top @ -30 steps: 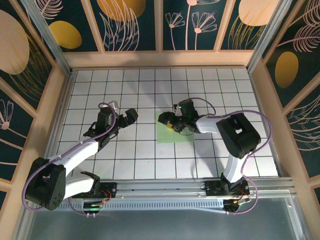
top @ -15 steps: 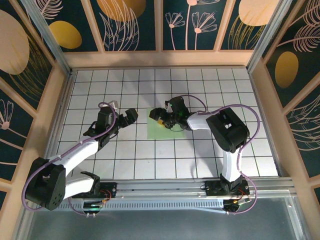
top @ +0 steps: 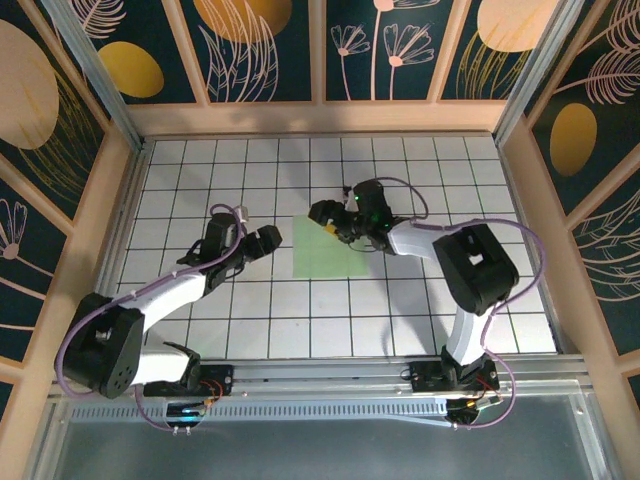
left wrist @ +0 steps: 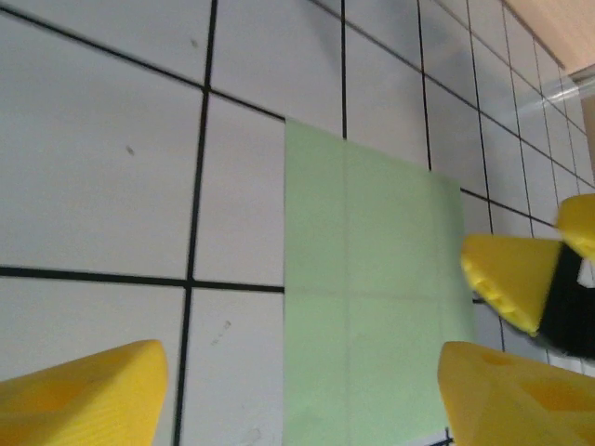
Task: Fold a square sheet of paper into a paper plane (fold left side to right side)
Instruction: Move the square sheet of paper to the center of the table, then pick up the square sheet of paper from the center of the table.
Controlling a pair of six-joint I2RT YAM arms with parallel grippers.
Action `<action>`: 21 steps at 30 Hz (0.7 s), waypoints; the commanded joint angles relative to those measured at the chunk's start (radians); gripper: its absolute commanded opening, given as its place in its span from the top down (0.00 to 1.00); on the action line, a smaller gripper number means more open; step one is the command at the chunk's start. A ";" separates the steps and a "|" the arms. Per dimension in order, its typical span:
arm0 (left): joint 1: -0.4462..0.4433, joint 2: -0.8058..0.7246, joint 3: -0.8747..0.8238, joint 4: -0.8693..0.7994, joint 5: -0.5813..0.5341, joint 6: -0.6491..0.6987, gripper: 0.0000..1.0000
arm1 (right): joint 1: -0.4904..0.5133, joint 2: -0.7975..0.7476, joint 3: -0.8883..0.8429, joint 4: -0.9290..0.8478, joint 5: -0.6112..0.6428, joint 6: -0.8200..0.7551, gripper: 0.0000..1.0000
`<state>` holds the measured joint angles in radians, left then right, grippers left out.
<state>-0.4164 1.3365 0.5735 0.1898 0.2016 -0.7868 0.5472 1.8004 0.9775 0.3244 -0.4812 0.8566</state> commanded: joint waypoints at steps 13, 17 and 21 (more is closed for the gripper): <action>-0.178 0.281 0.165 0.050 0.068 -0.084 0.72 | -0.029 0.138 0.287 -0.596 0.405 -0.557 0.17; -0.201 0.321 0.179 0.043 0.031 -0.098 0.80 | -0.020 0.187 0.333 -0.612 0.432 -0.573 0.15; -0.204 0.349 0.174 0.049 0.026 -0.106 0.83 | -0.012 0.223 0.370 -0.619 0.461 -0.589 0.11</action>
<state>-0.6174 1.6611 0.7315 0.2352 0.2459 -0.8711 0.5232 1.9961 1.3014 -0.2584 -0.0738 0.3058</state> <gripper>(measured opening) 0.174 0.881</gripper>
